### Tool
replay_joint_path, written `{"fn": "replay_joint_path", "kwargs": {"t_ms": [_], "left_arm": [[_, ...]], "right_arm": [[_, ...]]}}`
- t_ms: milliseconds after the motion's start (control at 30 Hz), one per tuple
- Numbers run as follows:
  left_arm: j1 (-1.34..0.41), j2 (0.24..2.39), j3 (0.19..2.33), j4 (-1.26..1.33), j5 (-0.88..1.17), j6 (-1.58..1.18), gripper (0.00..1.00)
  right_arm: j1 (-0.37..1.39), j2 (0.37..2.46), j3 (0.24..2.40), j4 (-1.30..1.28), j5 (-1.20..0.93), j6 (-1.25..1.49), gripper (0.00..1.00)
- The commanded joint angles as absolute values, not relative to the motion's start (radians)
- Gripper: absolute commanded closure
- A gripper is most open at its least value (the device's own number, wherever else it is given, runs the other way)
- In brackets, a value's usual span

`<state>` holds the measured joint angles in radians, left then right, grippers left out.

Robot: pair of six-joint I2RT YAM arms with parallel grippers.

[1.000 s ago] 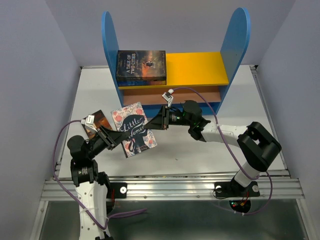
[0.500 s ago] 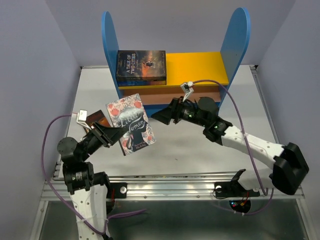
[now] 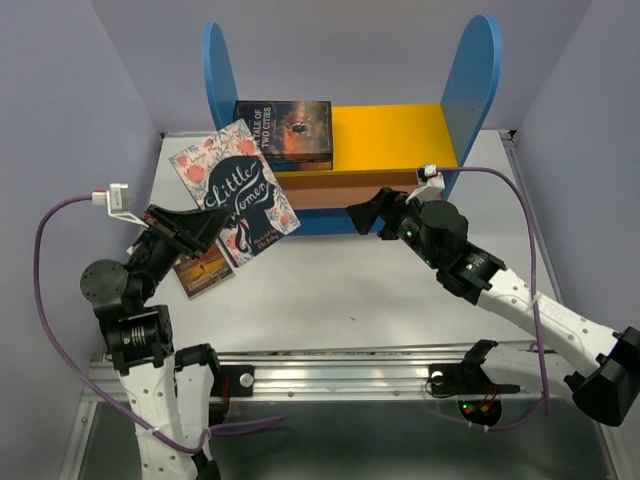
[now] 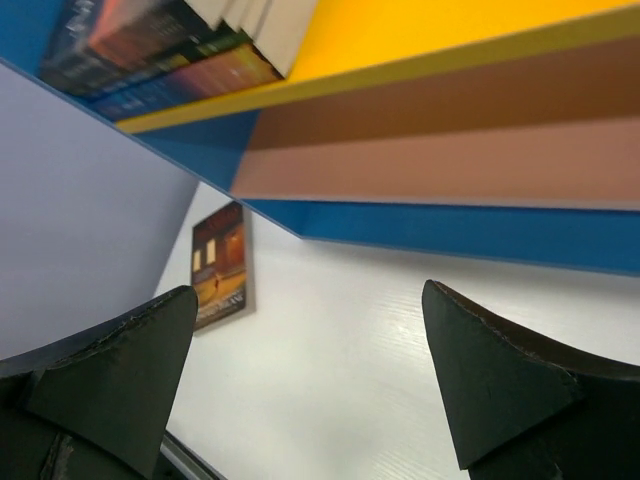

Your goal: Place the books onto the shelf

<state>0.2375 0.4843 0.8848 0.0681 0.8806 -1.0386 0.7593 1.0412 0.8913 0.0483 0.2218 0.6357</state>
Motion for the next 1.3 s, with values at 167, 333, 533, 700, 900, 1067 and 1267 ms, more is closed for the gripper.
{"fn": "replay_joint_path", "kwargs": {"t_ms": [167,333,533,700,900,1067,1267], "left_arm": [[0.013,0.681,0.98,0.273,0.648,-0.999,1.0],[-0.297,0.816,1.04,0.232,0.43,-0.876,1.0],[-0.462,0.867,1.088,0.227,0.262,-0.824,1.0],[-0.549,0.949,1.129,0.271,0.118,-0.844,1.0],[-0.731,1.064,1.25,0.299,-0.323,-0.843,1.0],[-0.758,1.146,1.287,0.362,-0.59,-0.94,1.0],[-0.787,1.267,1.367,0.402,-0.788,-1.019,1.0]], "right_arm": [[0.753,1.035,0.951,0.002,0.305,0.597,0.0],[0.753,1.017,0.959,-0.034,0.357,0.578,0.0],[0.753,0.973,0.95,-0.051,0.42,0.555,0.0],[0.753,0.965,0.96,-0.106,0.509,0.554,0.0],[0.753,0.953,0.977,-0.184,0.564,0.566,0.0],[0.753,0.92,0.966,-0.229,0.595,0.577,0.0],[0.753,0.897,0.963,-0.253,0.607,0.577,0.0]]}}
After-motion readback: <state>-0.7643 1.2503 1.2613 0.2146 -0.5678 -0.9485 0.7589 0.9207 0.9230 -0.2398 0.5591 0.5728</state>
